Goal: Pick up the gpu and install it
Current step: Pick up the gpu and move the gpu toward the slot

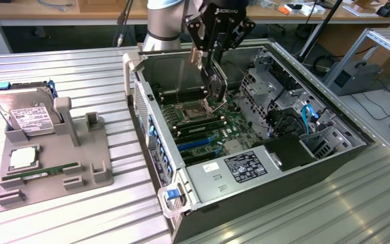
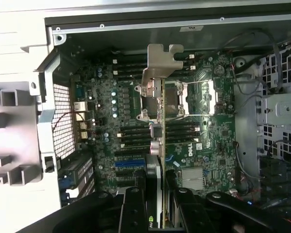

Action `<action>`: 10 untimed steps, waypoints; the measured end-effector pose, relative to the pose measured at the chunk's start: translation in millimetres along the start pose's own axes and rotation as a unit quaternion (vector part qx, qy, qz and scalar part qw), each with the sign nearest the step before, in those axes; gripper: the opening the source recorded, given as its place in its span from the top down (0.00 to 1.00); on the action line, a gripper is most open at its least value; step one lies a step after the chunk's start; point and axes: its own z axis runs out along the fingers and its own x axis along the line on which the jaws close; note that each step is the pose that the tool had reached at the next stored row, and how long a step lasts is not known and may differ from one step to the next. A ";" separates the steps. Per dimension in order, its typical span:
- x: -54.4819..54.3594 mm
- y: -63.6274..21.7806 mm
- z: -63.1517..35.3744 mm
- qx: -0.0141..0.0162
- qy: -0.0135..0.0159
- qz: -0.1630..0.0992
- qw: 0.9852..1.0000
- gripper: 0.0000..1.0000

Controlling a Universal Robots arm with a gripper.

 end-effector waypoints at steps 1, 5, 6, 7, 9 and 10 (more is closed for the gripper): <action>-0.5 0.0 0.2 0.000 0.000 0.000 1.000 0.73; -6.2 0.5 2.3 0.002 0.000 0.000 1.000 0.73; -7.2 0.6 2.7 0.002 0.000 0.000 1.000 0.73; -8.0 0.6 3.0 0.003 0.000 0.000 1.000 0.73; -9.7 0.8 3.7 0.003 0.000 0.000 1.000 0.73; -10.4 0.8 4.0 0.003 0.000 0.000 1.000 0.73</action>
